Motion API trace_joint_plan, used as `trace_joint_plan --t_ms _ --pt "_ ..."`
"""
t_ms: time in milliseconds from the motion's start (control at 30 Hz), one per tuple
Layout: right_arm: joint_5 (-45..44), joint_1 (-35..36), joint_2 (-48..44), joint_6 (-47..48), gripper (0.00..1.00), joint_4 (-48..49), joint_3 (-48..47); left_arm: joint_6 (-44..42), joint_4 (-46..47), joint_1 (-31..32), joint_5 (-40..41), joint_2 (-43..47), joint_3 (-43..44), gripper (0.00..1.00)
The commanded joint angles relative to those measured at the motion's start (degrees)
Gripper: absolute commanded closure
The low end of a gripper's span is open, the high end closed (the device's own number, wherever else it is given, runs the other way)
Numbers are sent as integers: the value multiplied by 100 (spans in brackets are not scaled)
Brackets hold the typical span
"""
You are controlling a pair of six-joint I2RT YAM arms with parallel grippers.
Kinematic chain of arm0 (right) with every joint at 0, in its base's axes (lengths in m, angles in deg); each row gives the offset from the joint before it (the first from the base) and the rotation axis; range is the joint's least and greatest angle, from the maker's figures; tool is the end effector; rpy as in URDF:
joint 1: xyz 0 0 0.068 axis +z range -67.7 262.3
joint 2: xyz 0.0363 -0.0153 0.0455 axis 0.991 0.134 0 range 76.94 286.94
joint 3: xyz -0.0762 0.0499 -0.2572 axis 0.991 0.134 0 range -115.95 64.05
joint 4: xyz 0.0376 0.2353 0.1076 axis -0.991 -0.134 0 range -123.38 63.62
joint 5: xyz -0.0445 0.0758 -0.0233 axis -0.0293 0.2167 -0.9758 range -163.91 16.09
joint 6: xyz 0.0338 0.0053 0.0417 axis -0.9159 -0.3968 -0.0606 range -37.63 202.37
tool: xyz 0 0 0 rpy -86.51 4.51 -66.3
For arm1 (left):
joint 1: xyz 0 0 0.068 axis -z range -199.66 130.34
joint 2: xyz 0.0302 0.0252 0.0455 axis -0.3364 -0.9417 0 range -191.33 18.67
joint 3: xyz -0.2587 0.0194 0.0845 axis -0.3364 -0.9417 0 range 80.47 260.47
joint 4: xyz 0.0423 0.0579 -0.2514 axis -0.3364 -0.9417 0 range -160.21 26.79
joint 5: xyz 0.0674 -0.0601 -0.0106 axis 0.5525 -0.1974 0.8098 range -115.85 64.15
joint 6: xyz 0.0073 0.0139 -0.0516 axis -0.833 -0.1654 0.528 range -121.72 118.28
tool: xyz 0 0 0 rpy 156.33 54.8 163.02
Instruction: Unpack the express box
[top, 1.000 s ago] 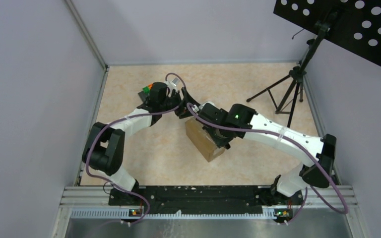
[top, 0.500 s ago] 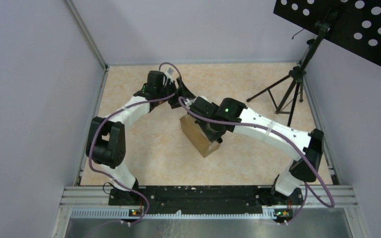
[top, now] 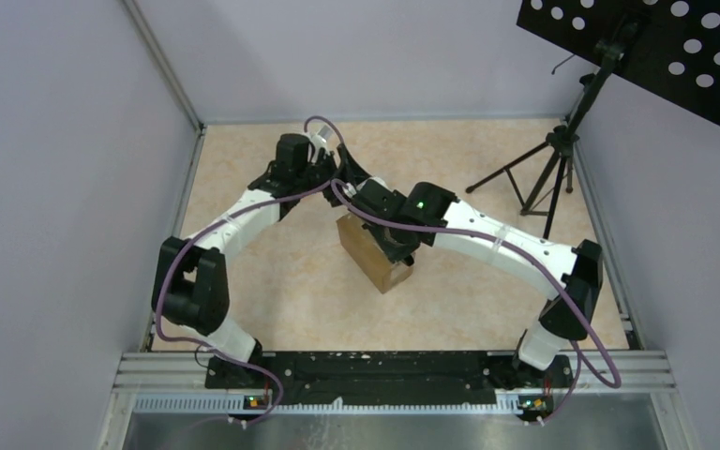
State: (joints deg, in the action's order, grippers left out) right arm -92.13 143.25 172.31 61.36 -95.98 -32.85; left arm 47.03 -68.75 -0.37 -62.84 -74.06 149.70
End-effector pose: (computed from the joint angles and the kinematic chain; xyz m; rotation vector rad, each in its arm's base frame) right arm 0.1691 0.2816 0.3428 -0.8270 2.5166 0.0157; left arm 0.3428 -0.1427 0.2849 -0.1423 2.2683 -1.3526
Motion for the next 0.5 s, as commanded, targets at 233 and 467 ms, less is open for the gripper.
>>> trace_joint_plan --t_ms 233,467 --pt "-95 -37 -107 36 100 112 -62 1418 1790 217 -418 442 -1386 24" --pt "-43 -36 -124 38 100 -59 -27 1062 1448 209 -196 334 -1612 23"
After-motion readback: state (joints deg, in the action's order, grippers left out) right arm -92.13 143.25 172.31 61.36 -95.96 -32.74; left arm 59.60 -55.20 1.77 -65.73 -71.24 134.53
